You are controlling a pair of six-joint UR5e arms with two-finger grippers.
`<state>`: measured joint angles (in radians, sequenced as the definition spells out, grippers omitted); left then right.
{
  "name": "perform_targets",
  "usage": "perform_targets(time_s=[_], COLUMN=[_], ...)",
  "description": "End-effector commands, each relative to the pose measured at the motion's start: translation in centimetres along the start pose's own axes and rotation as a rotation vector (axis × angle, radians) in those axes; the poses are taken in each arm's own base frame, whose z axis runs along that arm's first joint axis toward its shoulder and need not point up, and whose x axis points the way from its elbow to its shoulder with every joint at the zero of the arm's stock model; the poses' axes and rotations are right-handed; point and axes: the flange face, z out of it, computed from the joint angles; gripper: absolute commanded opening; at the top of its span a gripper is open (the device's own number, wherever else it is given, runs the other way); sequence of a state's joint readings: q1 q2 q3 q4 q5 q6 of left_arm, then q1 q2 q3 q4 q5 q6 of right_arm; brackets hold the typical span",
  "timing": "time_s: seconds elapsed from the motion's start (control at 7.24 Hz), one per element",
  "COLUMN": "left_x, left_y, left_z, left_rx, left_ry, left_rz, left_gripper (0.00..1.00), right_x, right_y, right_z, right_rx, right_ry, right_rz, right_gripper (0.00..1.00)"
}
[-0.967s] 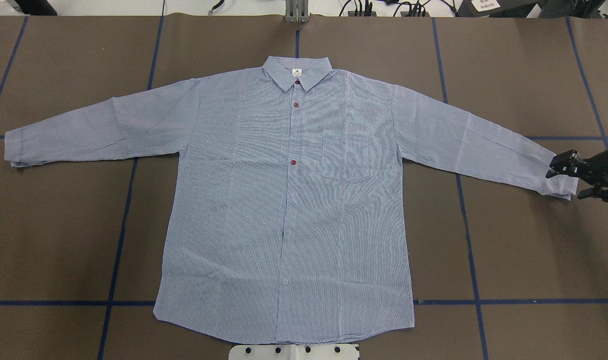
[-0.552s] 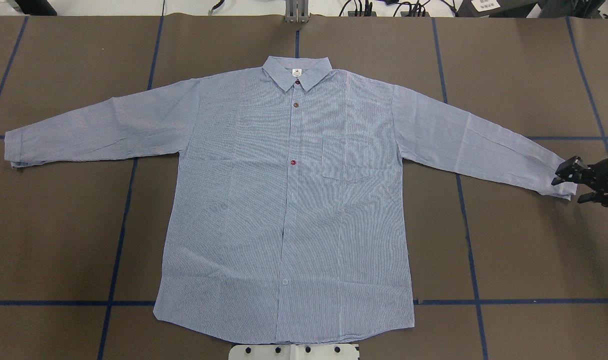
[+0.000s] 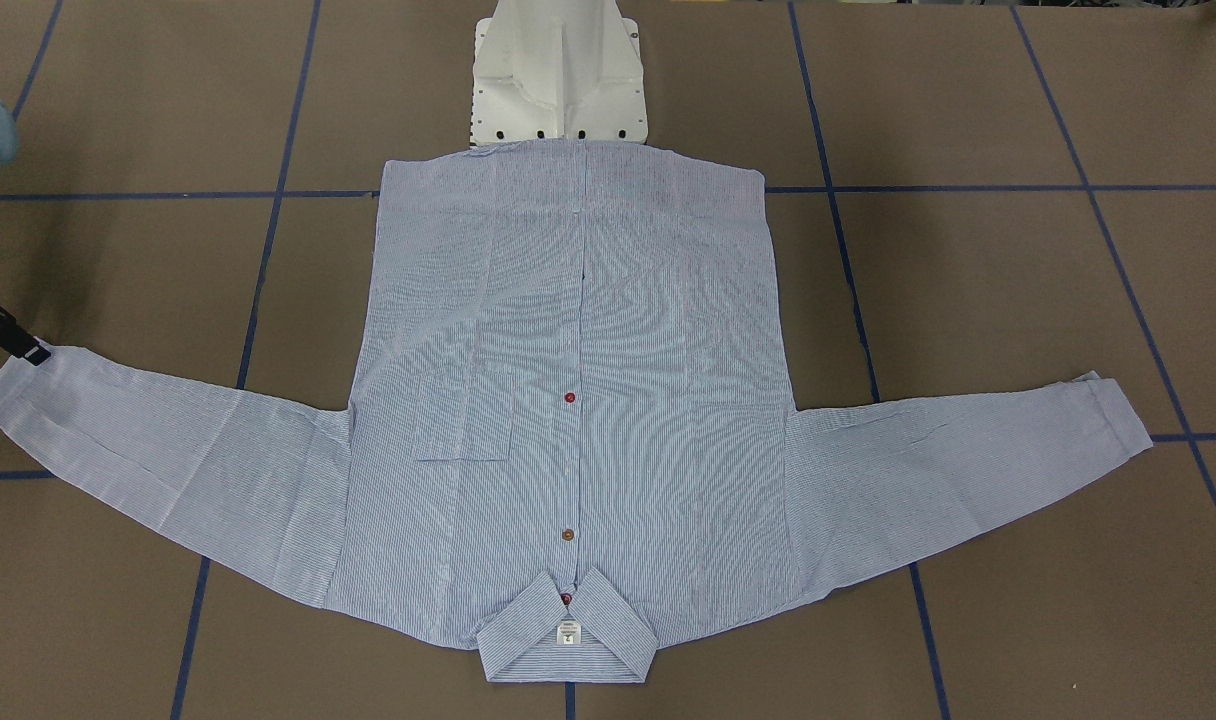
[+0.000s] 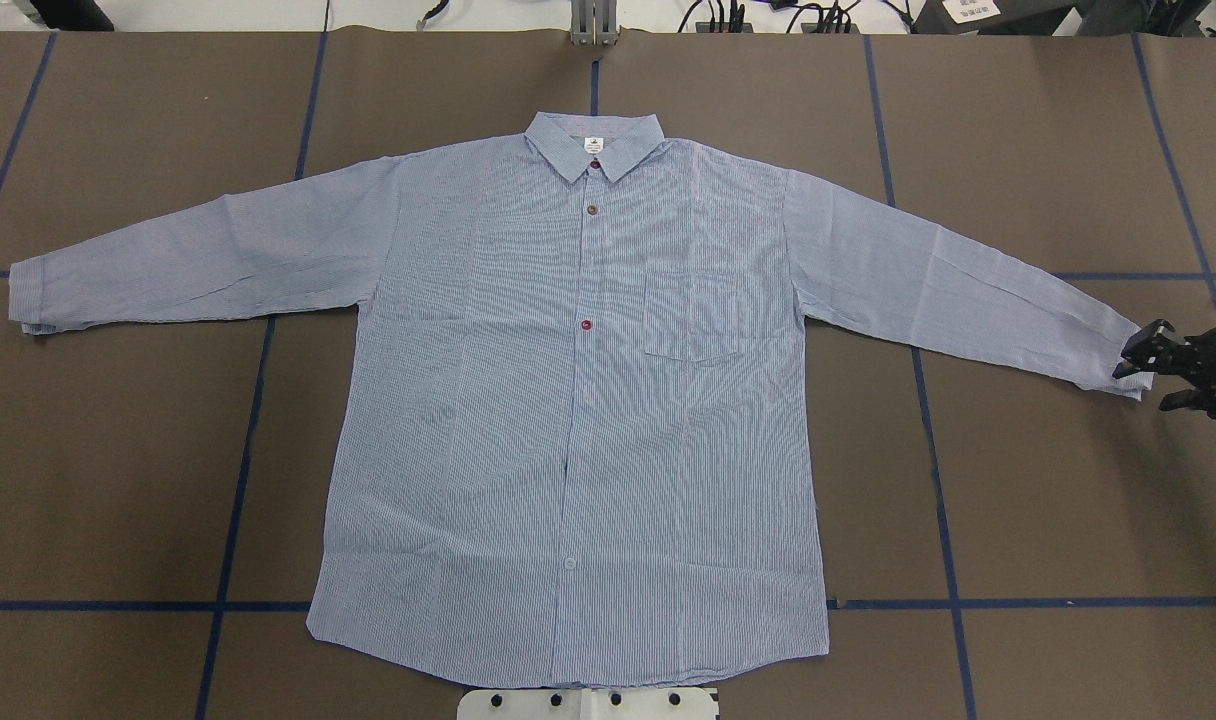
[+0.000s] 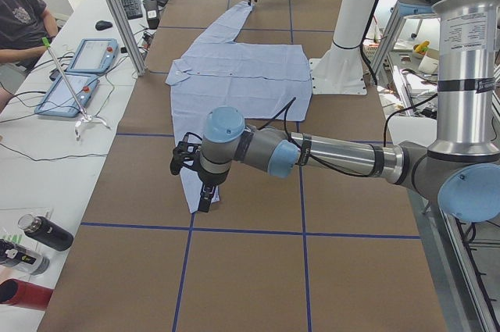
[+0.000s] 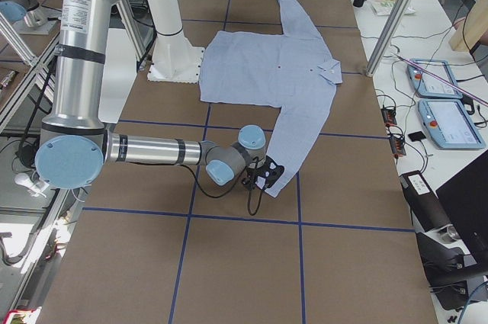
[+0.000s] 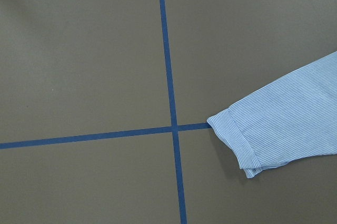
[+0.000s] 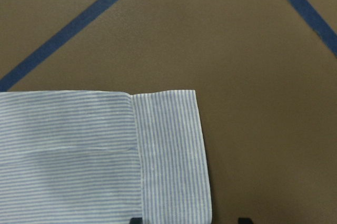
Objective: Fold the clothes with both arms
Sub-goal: 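Lower the right gripper onto the nearest sleeve cuff and grasp it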
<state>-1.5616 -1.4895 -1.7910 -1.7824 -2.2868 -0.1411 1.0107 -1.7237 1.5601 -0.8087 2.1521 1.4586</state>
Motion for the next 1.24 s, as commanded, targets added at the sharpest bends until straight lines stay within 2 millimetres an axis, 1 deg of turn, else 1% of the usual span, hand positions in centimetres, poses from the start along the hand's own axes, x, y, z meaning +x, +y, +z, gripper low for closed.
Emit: perform_targets(time_s=[0.0,0.14,0.28,0.41,0.69,0.83,0.97,1.1], left_x=[0.2,0.2,0.2,0.2,0.3,0.4,0.6,0.6], left_y=[0.0,0.0,0.0,0.0,0.0,-0.1,-0.1,-0.1], left_z=[-0.2,-0.2,-0.3,-0.3,-0.3,-0.5,-0.7,-0.7], left_rx=[0.004,0.003,0.004,0.004,0.005,0.009,0.013,0.013], left_ry=[-0.001,-0.001,-0.001,-0.001,0.0,0.0,0.001,0.001], left_rz=[0.003,0.002,0.003,0.003,0.004,0.007,0.011,0.012], left_gripper=[1.0,1.0,1.0,1.0,1.0,1.0,1.0,1.0], right_x=[-0.3,-0.4,-0.6,-0.8,-2.3,-3.3,-5.1,-7.0], right_y=[0.1,0.1,0.1,0.2,0.2,0.7,1.8,2.3], right_z=[0.1,0.1,0.1,0.0,-0.1,-1.1,-3.1,-4.3], right_rx=[-0.002,-0.002,-0.005,-0.009,-0.011,-0.024,-0.026,-0.014], right_ry=[-0.001,-0.002,-0.004,-0.009,-0.023,-0.044,-0.088,-0.109], right_rz=[0.0,-0.001,-0.002,-0.006,-0.016,-0.026,-0.053,-0.07], right_gripper=[0.62,0.42,0.02,0.0,0.0,0.0,0.0,0.0])
